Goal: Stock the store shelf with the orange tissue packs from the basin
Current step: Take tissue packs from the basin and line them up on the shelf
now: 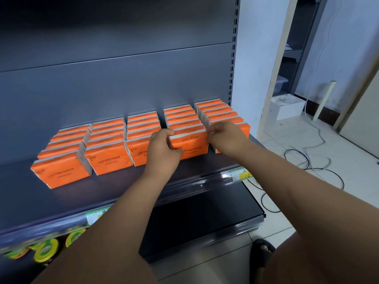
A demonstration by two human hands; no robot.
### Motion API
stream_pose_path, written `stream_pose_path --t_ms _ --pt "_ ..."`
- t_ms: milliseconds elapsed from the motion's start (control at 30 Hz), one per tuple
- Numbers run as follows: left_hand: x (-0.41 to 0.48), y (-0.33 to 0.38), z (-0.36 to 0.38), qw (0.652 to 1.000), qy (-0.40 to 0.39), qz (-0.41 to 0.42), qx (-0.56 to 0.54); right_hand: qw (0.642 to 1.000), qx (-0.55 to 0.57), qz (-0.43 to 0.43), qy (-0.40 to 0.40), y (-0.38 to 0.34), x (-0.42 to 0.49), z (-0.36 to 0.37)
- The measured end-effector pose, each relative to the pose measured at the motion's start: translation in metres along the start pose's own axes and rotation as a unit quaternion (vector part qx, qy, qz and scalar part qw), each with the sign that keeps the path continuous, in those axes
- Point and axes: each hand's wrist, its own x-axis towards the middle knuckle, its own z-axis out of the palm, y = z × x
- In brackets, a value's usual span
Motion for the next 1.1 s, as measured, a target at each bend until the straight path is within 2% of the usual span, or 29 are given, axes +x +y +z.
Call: stream_pose_path --t_ms 100,300,800,1033,1100 --pt "-0.001 0.002 0.003 0.996 0.018 -0.05 -0.074 0.997 0.057 0.041 0.017 -0.002 0.002 0.0" --pt "-0.002 0.007 0.005 0.986 0.042 -0.078 -0.138 0.995 0.065 0.073 0.022 -0.008 0.003 0.004" --pt "0.0 -0.005 0.006 0.991 0.013 -0.096 -0.096 0.991 0.057 0.124 0.009 -0.018 0.002 0.013" --pt "-0.001 -0.003 0.005 0.988 -0.018 -0.115 -0.103 0.992 0.06 0.111 0.005 -0.018 -0.001 0.015" --pt "-0.002 -0.002 0.004 0.99 -0.028 -0.111 -0.088 0.996 0.029 0.088 0.01 -0.019 -0.004 0.015"
